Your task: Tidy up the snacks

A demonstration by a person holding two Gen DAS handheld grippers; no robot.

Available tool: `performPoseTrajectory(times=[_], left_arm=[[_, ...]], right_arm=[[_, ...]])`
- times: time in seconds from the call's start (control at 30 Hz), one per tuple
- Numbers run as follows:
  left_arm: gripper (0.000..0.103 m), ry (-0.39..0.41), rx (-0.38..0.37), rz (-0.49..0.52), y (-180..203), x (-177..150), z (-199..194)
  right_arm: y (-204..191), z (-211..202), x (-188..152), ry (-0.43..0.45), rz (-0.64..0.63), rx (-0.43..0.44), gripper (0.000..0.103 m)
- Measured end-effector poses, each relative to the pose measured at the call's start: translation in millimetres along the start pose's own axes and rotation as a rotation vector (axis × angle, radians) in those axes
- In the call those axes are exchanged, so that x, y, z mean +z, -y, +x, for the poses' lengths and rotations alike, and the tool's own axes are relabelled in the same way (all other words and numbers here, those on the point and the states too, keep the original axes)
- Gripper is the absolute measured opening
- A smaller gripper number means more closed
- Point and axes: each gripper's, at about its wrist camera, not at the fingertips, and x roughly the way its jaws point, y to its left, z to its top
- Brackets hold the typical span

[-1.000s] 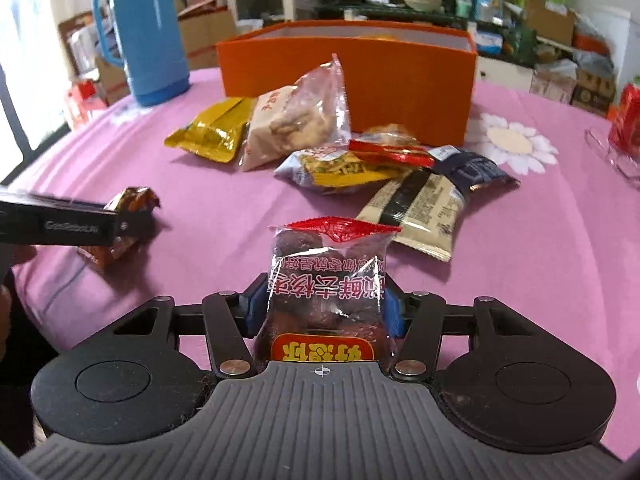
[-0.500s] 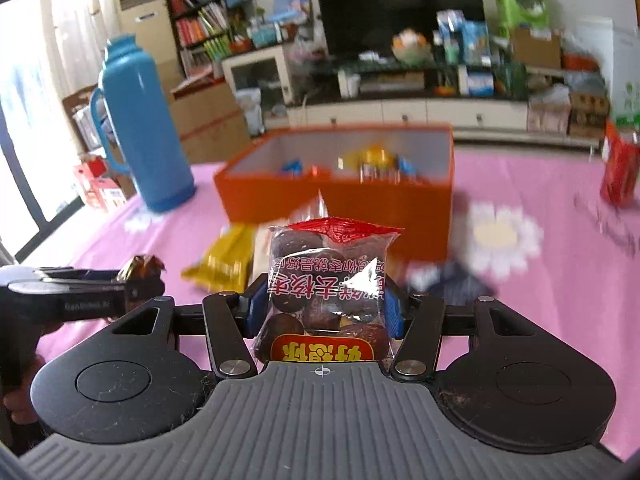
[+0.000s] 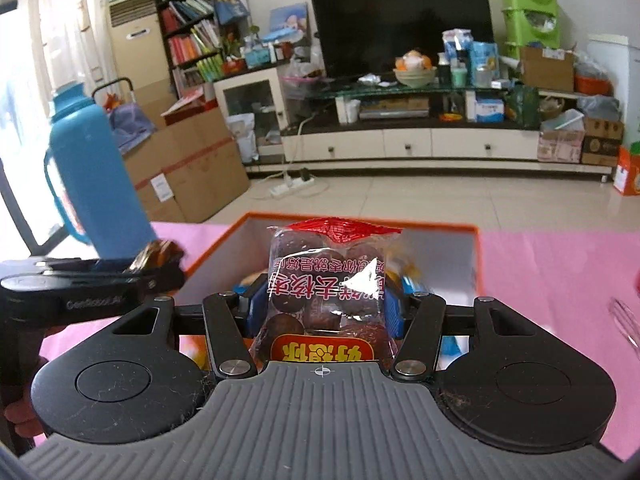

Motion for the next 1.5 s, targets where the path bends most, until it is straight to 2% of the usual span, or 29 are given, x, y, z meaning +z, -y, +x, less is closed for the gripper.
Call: performPoseTrajectory(times=[0.17,0.2,0.23,0.27,0.37,0.4,0.57,0.6,0.67,0.73,0.87,0.97,1.07,1.17,1.3,1.4,1.5], left_arm=[[0.047,-0.031,-0.015,-0.014,1,21,55],[0.051,-0.040,-0.015,-0.017,1,23,64],[0.059,-0.057,-0.018,-0.028,-1,25,74],[0.060,-0.068,-0.020,-0.040,-2,26,79],[0.062,-0.065,-0.036,-0.062,-7,27,74],[0.064,-0.053,-0.036,-0.064,-9,26,67],[0.073,-0.025,-0.032,-0.073,-16,1,17],[0.077,-0.026,-0.033,-0.073,-15,-8,6],[0.093,-0.032,-0.014,-0.078,-13,-28,-15],[0.093,-0.041,-0.003,-0.073,-7,-52,-36],[0.093,-0.096,-0.002,-0.079,10,-96,-66],[0.093,-0.144,-0.007,-0.100,22,-130,-80],[0.093,-0.196,-0.003,-0.124,32,-163,-85],[0.093,-0.245,0.012,-0.093,44,-184,-81],[0.093,-0.240,-0.013,-0.056,65,-185,-82],[0.093,-0.189,-0.020,0.019,89,-169,-78],[0.093,-0.129,-0.032,0.077,114,-149,-65]], right_arm=[[-2,69,13,-0.063,-0.009,0.029,0.031],[-2,80,13,-0.079,-0.012,0.035,0.031],[-2,91,12,-0.094,-0.015,0.041,0.032],[-2,102,12,-0.116,-0.013,0.047,0.037],[-2,113,12,-0.114,0.004,0.061,0.039],[-3,109,14,-0.099,0.000,0.062,0.041],[2,55,4,-0.020,-0.010,0.037,0.071],[8,39,-3,-0.009,-0.001,0.032,0.072],[20,12,-20,0.001,0.032,0.017,0.077],[36,-17,-44,0.009,0.091,-0.007,0.084],[74,-60,-98,0.019,0.263,-0.076,0.085],[106,-73,-133,0.014,0.421,-0.105,0.083],[126,-68,-146,-0.023,0.480,-0.101,0.080],[137,-72,-149,-0.041,0.515,-0.116,0.080],[136,-81,-147,-0.017,0.500,-0.088,0.084],[132,-82,-145,-0.022,0.495,-0.093,0.085],[140,-80,-148,-0.040,0.545,-0.084,0.085]])
